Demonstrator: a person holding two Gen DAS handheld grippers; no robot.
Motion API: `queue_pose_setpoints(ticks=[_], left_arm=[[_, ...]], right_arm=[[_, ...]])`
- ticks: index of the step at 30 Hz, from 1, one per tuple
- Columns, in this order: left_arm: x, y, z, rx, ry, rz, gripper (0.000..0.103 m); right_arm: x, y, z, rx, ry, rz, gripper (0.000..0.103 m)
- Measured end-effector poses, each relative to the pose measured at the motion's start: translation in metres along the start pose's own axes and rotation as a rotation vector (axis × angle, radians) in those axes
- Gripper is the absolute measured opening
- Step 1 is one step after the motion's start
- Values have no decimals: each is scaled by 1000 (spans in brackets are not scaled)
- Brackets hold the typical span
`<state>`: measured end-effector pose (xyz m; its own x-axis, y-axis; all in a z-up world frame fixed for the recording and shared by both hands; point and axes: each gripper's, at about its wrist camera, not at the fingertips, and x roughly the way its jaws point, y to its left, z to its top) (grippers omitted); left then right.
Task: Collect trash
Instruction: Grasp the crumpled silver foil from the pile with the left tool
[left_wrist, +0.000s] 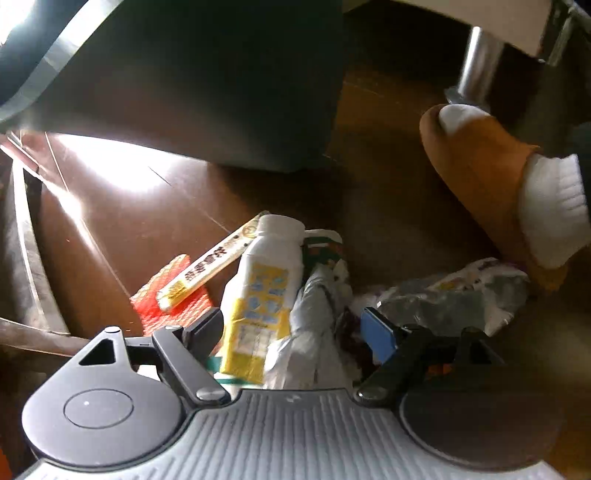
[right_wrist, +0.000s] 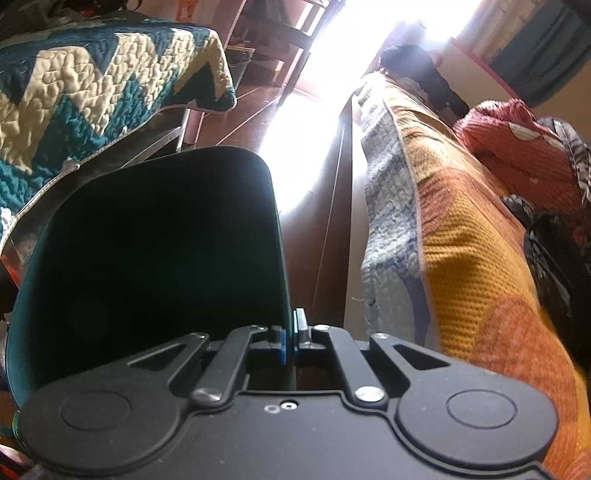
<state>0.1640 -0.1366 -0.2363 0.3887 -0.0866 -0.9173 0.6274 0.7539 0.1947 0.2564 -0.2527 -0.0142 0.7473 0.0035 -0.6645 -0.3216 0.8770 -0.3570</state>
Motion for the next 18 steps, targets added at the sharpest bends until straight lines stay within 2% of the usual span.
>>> queue_pose_setpoints(ticks=[2,4,7,9,11,14,18], left_arm=[[9,2,2,-49,4,-30,81],[13,5,4,-93,13,-40,76],[19,10,6,-143,27,-63,58],[25,11,7,-157,50,-70,32],[25,11,6,-175,62,-81,30],[10,10,5,-150,47,-88,27],[-36,21,5,-135,13,-136,26]], right_arm=[[1,-3,-2,9,3,-3,3],[2,-6,-3,20,5,-4,3],[3,-8,-3,28,7,-6,3],[3,-7,-2,30,8,-8,3],[3,-6,-2,27,7,-9,3],[2,-4,-3,21,2,-10,3],[0,-4,-3,20,-2,-4,3]])
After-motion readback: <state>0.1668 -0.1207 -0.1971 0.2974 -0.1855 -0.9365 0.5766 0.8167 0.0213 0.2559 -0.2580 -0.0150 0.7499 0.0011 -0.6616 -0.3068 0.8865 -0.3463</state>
